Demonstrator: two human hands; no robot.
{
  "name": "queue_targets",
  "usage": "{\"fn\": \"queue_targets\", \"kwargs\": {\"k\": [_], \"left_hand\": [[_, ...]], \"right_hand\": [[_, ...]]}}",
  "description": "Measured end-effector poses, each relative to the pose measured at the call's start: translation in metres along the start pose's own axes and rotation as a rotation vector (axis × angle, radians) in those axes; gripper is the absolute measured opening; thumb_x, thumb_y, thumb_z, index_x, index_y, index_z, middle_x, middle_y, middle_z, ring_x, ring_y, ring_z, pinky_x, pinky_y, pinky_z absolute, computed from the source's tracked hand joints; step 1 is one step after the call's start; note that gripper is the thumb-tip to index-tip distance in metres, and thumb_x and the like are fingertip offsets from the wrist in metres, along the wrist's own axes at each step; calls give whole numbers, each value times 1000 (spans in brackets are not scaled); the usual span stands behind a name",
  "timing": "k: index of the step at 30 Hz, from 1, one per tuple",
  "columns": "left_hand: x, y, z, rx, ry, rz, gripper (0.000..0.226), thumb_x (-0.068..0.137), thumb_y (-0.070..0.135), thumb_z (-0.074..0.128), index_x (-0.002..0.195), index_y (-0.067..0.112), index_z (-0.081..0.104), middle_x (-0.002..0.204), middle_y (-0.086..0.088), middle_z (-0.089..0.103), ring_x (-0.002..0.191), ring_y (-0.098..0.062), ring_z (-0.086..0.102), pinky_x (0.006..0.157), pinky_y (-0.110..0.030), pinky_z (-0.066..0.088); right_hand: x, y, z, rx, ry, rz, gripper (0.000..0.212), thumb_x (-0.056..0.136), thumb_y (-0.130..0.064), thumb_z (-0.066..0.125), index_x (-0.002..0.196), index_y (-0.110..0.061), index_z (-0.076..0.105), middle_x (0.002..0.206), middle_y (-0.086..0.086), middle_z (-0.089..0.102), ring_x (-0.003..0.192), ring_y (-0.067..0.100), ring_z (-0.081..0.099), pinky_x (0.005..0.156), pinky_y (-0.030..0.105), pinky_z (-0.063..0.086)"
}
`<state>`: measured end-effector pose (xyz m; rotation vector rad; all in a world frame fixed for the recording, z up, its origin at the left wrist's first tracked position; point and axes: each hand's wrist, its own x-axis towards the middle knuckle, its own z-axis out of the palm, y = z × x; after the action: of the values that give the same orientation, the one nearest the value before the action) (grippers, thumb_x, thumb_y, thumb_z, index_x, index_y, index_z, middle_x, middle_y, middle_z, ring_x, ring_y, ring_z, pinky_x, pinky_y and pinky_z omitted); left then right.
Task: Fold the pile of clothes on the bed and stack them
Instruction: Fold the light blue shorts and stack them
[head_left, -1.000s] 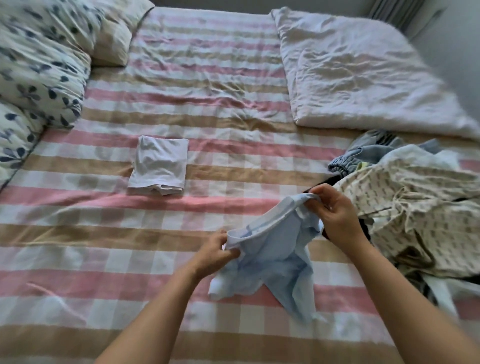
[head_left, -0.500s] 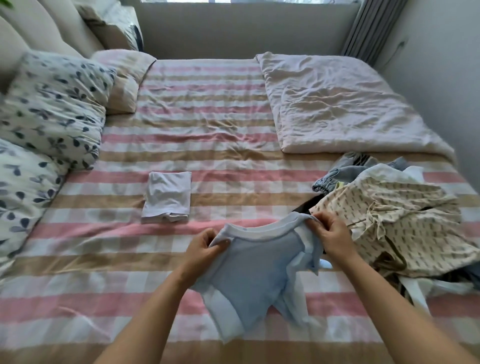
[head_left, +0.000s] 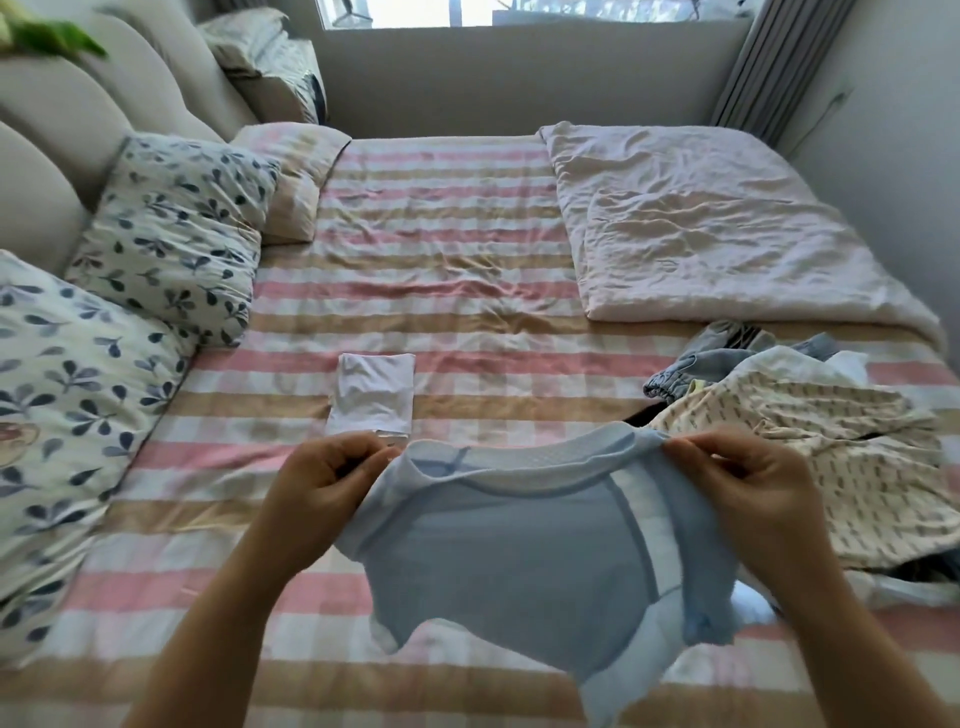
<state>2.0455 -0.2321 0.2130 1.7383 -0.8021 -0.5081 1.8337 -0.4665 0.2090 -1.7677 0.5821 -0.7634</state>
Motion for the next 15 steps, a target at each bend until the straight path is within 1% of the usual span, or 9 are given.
{"fn": "queue_targets", "kwargs": {"k": [2, 4, 6, 8, 9, 10, 12, 13, 15], "left_hand": [[6, -26, 7, 88, 52, -40, 22, 89, 1, 56, 67, -2, 62, 61, -10, 56, 58, -4, 47, 56, -21, 40], [8, -57, 18, 172, 148, -108, 25, 92, 2, 50, 69, -6, 56, 62, -19, 53, 60, -10, 45, 59, -34, 38], [5, -90, 30, 268, 253, -141, 35, 95, 12, 47, 60, 9, 46, 54, -10, 43, 54, -9, 37, 56, -37, 31], [-2, -116, 39, 360, 346, -126, 33, 90, 22, 41, 58, 20, 34, 52, 3, 35, 49, -12, 33, 51, -34, 26], [-6, -125, 42, 401, 392, -129, 30, 88, 24, 40, 59, 21, 35, 51, 2, 37, 49, -17, 37, 50, -34, 26], [-9, -135, 45, 435, 436, -147, 28, 88, 24, 40, 61, 17, 39, 52, -4, 43, 49, -26, 42, 50, -33, 28], [-12, -151, 49, 501, 487, -157, 35, 90, 25, 39, 67, 2, 49, 55, -19, 51, 51, -34, 51, 52, -34, 33], [-13, -158, 50, 527, 487, -142, 39, 90, 26, 37, 69, -4, 51, 55, -23, 52, 50, -36, 52, 52, -35, 34], [-10, -163, 52, 554, 465, -120, 43, 90, 26, 35, 72, -9, 51, 53, -24, 52, 47, -38, 53, 49, -35, 35]], "right_hand": [[4, 23, 15, -37, 11, 6, 13, 75, -19, 66, 71, -29, 75, 69, -5, 65, 63, 2, 57, 60, 8, 42], [3, 53, 31, -66, 23, 44, 20, 77, -6, 68, 75, -26, 72, 66, 0, 62, 64, 2, 56, 61, 9, 41], [-2, 84, 46, -93, 29, 110, 21, 79, 2, 66, 77, -19, 70, 67, 2, 63, 65, 2, 56, 62, 11, 41], [-10, 112, 60, -101, 55, 170, 21, 80, 3, 65, 75, -17, 69, 66, -8, 66, 64, 0, 57, 62, 12, 42], [-15, 123, 65, -90, 73, 200, 22, 80, 2, 64, 74, -18, 69, 65, -14, 67, 64, -2, 58, 62, 11, 43], [-20, 133, 71, -88, 85, 227, 21, 81, 1, 63, 76, -19, 68, 64, -18, 67, 64, -5, 59, 61, 9, 43], [-29, 149, 81, -153, 93, 231, 19, 83, 0, 62, 79, -18, 68, 66, -15, 66, 65, -8, 59, 60, 7, 42], [-32, 156, 86, -214, 89, 209, 18, 84, -1, 61, 80, -17, 68, 69, -11, 66, 66, -6, 59, 58, 8, 42], [-34, 164, 91, -330, 73, 147, 12, 86, -2, 60, 80, -10, 68, 70, 1, 66, 62, 5, 58, 57, 20, 43]]}}
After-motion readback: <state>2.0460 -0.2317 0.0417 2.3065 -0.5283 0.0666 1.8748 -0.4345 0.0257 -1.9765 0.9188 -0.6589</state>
